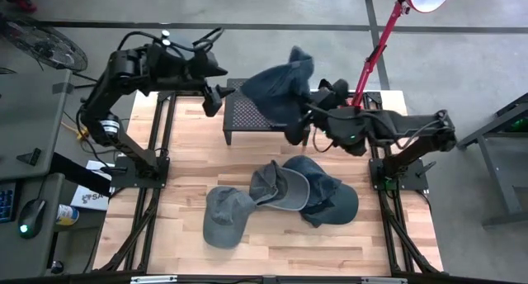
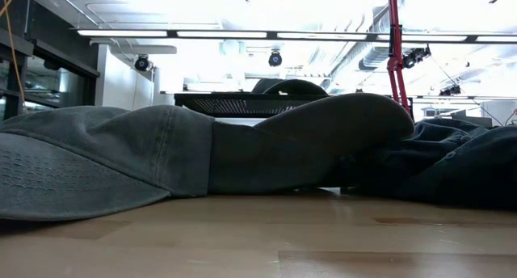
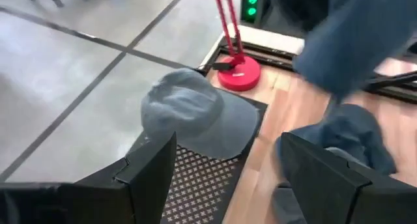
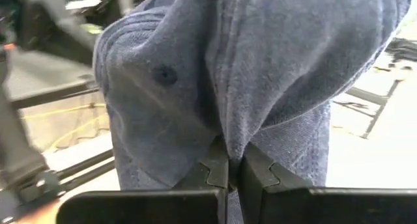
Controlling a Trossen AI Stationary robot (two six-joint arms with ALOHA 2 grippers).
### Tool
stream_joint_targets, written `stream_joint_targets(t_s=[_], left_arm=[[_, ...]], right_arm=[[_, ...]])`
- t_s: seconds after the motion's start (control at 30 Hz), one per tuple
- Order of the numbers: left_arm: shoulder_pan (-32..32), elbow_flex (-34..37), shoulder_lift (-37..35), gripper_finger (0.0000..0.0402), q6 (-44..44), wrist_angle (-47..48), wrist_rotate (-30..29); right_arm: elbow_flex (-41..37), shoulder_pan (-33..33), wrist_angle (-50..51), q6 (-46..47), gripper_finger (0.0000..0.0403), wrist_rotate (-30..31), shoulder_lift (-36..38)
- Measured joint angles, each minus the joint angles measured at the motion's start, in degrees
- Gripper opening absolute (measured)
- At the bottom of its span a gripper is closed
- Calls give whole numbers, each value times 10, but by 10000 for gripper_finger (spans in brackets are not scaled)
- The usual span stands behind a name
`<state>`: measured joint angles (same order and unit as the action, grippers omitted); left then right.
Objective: Pick & Place hat
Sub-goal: Put the left blue cap on the shelf
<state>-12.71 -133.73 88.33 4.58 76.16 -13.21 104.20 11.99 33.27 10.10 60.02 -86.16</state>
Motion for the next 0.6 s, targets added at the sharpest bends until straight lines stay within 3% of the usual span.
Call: stream_joint_targets(t_s=[0.17,0.37,0.5,0.6], left_arm=[[0,0,20,271,-11,-5,-59],[-3,0,40,271,-47,-36,-64],[-37,0,37,271,-72,-67,-37],[-85,0,27,271,-81,-77,29]], right_arm=[[0,-4,9,-1,1,23,23],[0,-9,17,0,1,25,32],[0,-20,58,37,1,6,28],[0,-30,86,66,1,-6,24]])
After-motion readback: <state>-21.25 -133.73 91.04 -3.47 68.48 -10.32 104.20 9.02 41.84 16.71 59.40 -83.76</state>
